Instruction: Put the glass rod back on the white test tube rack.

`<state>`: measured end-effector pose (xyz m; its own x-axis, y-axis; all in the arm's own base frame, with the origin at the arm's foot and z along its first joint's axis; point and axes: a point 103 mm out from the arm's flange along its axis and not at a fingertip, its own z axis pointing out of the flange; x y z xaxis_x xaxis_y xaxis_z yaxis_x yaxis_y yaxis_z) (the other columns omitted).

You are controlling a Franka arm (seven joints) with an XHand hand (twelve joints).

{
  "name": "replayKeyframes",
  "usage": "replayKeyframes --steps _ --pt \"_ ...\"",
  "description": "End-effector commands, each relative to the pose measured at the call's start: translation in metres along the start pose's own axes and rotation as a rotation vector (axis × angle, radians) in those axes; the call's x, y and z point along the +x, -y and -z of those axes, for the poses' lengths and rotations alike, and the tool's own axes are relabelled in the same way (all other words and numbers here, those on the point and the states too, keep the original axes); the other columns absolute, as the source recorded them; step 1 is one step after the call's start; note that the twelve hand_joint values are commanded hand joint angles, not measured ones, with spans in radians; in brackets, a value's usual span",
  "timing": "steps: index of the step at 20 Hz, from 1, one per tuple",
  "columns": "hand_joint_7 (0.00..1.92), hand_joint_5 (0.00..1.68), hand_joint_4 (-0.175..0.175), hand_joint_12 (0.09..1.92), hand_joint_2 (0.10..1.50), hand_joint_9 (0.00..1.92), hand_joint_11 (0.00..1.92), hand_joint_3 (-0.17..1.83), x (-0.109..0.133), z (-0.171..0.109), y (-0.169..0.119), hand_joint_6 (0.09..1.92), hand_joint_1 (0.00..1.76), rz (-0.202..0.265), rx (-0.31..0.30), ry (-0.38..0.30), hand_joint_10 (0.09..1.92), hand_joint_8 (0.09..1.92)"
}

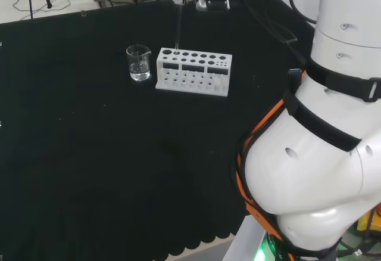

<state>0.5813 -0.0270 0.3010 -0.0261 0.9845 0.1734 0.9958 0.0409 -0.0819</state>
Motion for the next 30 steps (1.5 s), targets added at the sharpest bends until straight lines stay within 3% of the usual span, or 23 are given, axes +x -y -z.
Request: replayKeyframes --steps 1,8,30 --pt "1.19 1.37 -0.175 0.66 1.1 1.71 1.34 -0.17 0.002 -0.011 -0.006 0.09 1.31 0.014 0.023 0.002 0.68 0.99" --pt "1.19 1.37 -0.175 0.66 1.1 1.71 1.34 -0.17 0.011 -0.021 -0.012 0.09 1.31 0.032 0.054 0.035 0.68 0.99" --pt "1.19 1.37 -0.175 0.66 1.1 1.71 1.33 -0.17 0.001 -0.047 -0.014 0.09 1.31 0.042 0.095 0.019 0.68 0.99"
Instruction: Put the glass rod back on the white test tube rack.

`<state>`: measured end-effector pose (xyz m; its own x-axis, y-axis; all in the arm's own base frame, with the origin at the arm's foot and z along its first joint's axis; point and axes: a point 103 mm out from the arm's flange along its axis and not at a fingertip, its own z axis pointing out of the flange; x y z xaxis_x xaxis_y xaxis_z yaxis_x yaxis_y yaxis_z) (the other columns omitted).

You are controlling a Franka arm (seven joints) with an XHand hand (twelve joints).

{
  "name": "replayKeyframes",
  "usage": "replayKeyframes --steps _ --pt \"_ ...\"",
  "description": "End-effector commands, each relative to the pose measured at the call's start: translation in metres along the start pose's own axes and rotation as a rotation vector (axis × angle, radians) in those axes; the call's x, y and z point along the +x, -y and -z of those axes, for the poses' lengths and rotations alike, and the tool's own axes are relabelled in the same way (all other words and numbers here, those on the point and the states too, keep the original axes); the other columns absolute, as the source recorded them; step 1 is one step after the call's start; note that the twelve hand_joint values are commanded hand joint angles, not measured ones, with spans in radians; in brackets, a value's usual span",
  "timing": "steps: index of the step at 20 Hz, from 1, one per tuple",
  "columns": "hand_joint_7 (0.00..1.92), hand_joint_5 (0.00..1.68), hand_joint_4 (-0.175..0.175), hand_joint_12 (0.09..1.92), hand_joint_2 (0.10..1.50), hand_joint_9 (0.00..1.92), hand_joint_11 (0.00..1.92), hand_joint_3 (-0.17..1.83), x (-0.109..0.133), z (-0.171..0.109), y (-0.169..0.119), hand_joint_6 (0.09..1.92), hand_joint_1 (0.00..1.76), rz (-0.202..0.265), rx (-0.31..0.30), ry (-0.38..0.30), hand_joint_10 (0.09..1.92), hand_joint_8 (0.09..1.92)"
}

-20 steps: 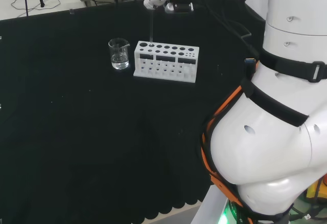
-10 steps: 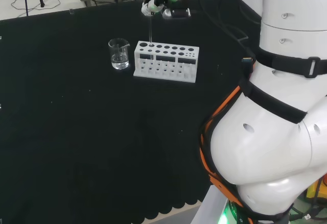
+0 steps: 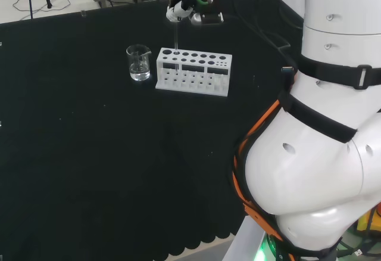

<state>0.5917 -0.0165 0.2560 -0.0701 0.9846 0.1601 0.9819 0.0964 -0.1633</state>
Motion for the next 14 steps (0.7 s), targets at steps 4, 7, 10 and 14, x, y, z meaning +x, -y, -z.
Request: replayKeyframes --steps 4,7,10,14 --pt "1.19 1.37 -0.175 0.66 1.1 1.71 1.33 -0.17 -0.002 -0.003 0.001 0.09 1.31 -0.004 0.016 0.001 0.69 0.99" --pt "1.2 1.37 -0.175 0.66 1.1 1.71 1.33 -0.17 -0.002 -0.002 0.0 0.09 1.31 -0.007 0.022 -0.005 0.69 0.99" --pt "1.23 1.37 -0.175 0.67 1.09 1.72 1.34 -0.17 0.001 -0.002 -0.003 0.09 1.31 -0.005 0.034 -0.004 0.69 0.93" --pt "1.34 1.39 -0.175 0.69 1.06 1.73 1.37 -0.17 0.007 0.002 -0.009 0.09 1.32 0.004 0.052 -0.007 0.68 0.7"
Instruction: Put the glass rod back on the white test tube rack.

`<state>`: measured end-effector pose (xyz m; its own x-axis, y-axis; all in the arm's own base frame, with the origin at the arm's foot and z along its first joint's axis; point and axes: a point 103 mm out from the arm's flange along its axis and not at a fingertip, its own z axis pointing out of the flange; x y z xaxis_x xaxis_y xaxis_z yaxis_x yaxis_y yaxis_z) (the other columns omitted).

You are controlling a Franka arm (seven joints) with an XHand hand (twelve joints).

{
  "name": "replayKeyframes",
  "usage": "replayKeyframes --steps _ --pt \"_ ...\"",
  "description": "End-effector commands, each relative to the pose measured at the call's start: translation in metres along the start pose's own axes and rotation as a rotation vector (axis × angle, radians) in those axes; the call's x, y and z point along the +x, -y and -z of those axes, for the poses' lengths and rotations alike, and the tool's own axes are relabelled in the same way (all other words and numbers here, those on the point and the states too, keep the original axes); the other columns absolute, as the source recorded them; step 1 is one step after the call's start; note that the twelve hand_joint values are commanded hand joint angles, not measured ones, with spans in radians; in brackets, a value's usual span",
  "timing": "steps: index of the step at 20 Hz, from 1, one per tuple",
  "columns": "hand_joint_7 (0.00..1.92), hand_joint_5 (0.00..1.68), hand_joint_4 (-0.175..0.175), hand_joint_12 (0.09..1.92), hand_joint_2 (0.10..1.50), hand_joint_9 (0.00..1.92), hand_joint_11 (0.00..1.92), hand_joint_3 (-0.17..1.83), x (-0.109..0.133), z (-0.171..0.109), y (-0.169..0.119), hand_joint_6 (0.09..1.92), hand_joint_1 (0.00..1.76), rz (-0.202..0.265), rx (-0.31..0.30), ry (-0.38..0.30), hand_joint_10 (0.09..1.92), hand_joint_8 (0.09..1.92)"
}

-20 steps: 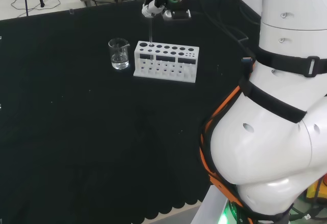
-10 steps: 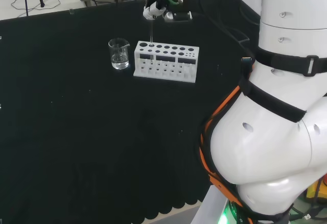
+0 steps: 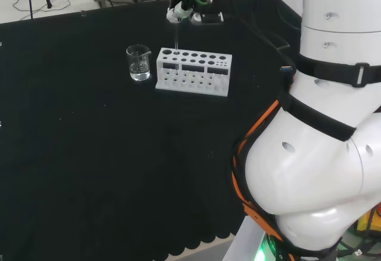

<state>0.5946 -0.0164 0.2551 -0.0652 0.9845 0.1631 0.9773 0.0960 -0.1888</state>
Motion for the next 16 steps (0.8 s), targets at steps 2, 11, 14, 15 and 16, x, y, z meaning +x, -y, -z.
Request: replayKeyframes --steps 2,11,14,15,16 --pt "1.44 1.39 -0.175 0.7 1.05 1.73 1.4 -0.17 0.0093 0.0032 -0.0079 0.09 1.32 0.009 0.032 -0.002 0.68 0.46" --pt "1.38 0.81 -0.175 0.71 0.94 1.72 1.5 -0.17 0.0113 0.0041 -0.0106 0.87 1.34 0.006 0.062 0.012 0.67 0.17" --pt "1.17 0.73 -0.175 0.73 0.92 1.71 1.51 -0.17 0.0117 0.0043 -0.011 0.9 1.33 0.003 0.061 0.017 0.68 0.51" --pt "1.12 0.71 -0.175 0.73 0.92 1.71 1.51 -0.17 0.0119 0.0048 -0.0107 0.91 1.33 0.002 0.058 0.018 0.68 0.59" --pt "1.09 0.69 -0.175 0.73 0.92 1.71 1.51 -0.17 0.012 0.006 -0.0104 0.91 1.33 0.002 0.057 0.018 0.69 0.65"
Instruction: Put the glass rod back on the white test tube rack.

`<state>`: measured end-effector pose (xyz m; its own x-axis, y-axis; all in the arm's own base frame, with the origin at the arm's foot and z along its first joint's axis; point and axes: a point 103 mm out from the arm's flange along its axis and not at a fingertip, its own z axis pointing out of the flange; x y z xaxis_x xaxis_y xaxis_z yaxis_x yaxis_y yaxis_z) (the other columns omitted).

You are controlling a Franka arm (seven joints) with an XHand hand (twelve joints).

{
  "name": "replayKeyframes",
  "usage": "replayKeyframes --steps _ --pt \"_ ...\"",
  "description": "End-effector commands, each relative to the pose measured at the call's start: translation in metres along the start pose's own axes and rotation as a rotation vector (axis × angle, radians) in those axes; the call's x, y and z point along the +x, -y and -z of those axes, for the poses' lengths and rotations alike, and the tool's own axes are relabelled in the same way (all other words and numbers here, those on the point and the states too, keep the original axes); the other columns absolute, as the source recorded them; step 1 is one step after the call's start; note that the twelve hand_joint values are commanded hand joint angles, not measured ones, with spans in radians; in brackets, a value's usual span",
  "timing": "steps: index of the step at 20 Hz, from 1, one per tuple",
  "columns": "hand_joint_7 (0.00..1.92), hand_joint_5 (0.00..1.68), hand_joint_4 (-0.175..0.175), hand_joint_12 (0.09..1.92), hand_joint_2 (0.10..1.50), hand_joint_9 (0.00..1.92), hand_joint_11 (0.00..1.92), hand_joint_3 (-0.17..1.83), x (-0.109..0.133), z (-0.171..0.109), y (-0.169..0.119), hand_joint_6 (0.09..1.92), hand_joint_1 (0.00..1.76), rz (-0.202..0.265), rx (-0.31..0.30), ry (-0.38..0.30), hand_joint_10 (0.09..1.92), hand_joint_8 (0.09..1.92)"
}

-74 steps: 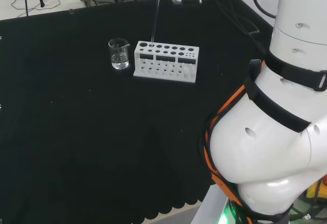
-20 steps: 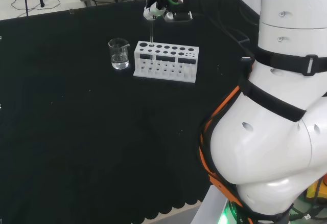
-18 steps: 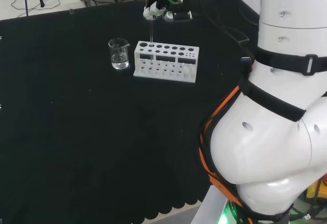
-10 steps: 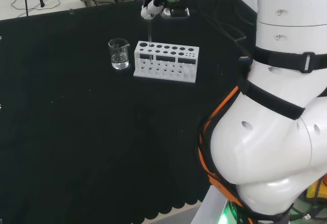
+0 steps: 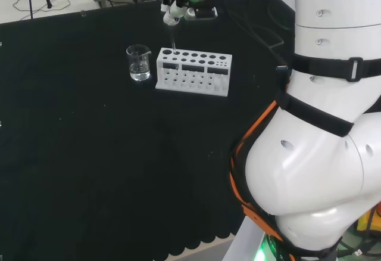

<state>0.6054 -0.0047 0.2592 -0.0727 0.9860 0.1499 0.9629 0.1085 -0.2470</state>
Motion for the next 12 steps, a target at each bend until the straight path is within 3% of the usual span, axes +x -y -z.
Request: replayKeyframes --steps 1,12 --pt "1.07 0.68 -0.175 0.74 0.92 1.71 1.51 -0.17 0.001 0.004 0.001 0.91 1.34 -0.003 -0.006 0.003 0.69 0.67" --pt "1.03 0.66 -0.175 0.74 0.91 1.71 1.51 -0.17 -0.001 0.023 0.012 0.9 1.35 -0.014 -0.036 0.006 0.7 0.7"
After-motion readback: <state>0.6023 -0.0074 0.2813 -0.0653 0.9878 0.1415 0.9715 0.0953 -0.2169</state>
